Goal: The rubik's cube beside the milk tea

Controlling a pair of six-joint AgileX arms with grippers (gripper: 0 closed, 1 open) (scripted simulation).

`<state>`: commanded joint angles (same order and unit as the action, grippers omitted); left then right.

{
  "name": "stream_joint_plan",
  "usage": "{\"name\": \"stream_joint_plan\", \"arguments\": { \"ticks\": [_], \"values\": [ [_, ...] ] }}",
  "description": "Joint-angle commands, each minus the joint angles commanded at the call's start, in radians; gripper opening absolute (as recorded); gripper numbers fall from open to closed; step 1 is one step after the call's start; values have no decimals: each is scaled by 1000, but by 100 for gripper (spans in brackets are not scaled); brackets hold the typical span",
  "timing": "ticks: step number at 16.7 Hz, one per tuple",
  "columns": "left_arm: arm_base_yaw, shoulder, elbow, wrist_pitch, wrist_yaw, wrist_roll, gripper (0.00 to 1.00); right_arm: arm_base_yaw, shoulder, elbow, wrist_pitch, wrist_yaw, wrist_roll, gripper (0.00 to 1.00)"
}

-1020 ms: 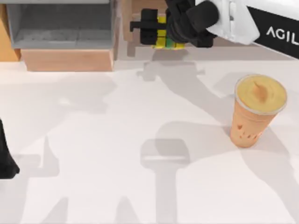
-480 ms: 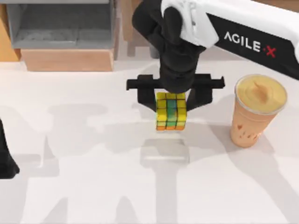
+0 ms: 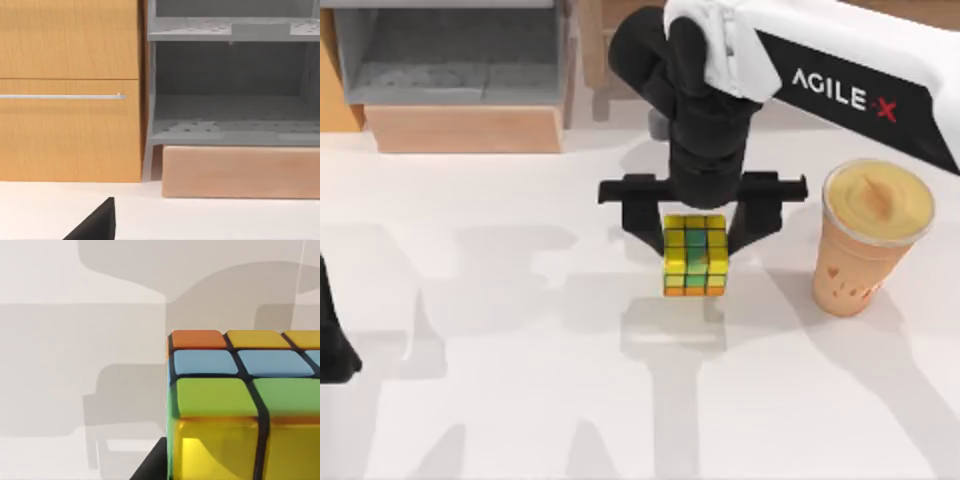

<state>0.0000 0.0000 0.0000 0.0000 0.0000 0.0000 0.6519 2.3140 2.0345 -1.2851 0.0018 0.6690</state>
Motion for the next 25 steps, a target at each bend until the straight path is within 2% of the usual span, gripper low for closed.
{"name": "stream_joint_plan", "arguments": {
  "ticks": [25],
  "values": [
    [0, 0, 0, 0, 0, 0, 100, 1, -3, -50, 72, -2, 0, 0]
  ]
}}
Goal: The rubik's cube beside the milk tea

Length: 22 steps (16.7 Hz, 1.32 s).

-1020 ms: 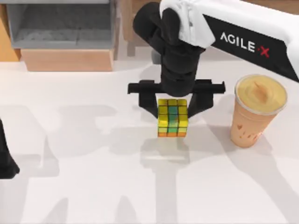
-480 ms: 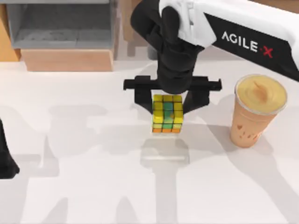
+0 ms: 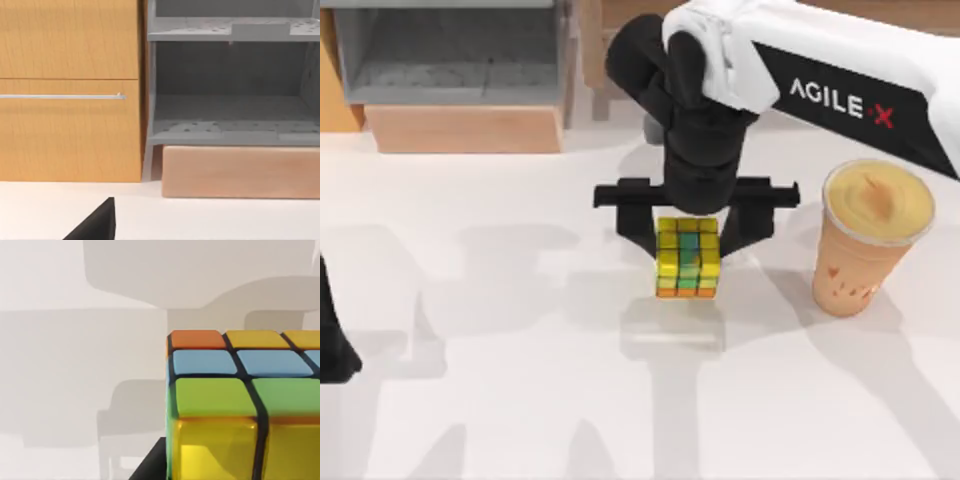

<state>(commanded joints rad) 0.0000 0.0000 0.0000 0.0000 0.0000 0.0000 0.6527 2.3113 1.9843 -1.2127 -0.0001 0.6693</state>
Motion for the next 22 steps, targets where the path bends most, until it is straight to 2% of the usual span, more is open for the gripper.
{"name": "stream_joint_plan", "arguments": {
  "ticks": [6, 19, 22],
  "values": [
    [0, 0, 0, 0, 0, 0, 100, -3, 13, -13, -1, 1, 0, 0],
    [0, 0, 0, 0, 0, 0, 100, -3, 13, -13, -1, 1, 0, 98],
    [0, 0, 0, 0, 0, 0, 100, -3, 13, -13, -1, 1, 0, 100]
  ]
}}
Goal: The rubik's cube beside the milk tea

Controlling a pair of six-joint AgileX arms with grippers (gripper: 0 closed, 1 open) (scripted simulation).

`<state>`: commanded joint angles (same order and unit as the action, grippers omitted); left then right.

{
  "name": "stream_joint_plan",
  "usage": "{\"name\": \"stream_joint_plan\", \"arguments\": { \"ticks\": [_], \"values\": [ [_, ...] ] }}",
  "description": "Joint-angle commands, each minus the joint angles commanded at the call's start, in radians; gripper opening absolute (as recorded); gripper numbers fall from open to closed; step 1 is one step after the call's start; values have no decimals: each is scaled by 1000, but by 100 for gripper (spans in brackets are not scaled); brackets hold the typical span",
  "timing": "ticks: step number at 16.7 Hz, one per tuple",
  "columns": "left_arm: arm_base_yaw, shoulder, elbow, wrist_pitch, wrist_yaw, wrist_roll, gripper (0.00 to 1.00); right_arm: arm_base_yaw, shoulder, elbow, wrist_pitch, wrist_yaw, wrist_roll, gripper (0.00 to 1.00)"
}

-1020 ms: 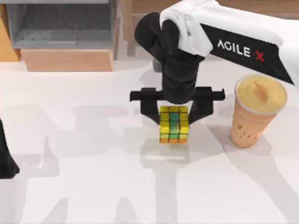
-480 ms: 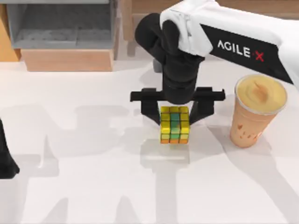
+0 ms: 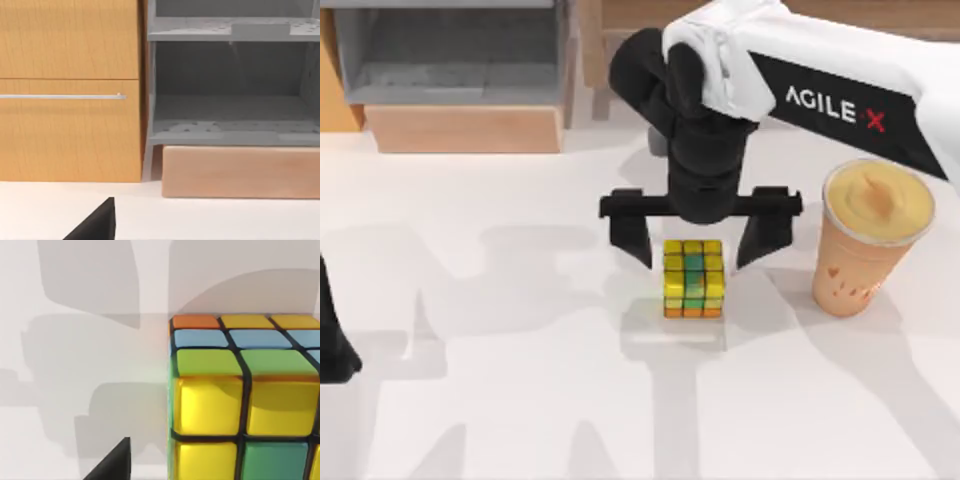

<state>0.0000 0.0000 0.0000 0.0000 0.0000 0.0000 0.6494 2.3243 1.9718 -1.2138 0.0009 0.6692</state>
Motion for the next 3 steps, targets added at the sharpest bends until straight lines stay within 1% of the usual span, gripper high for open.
{"name": "stream_joint_plan", "arguments": {
  "ticks": [3],
  "values": [
    [0, 0, 0, 0, 0, 0, 100, 0, 0, 0, 0, 0, 0, 100]
  ]
}}
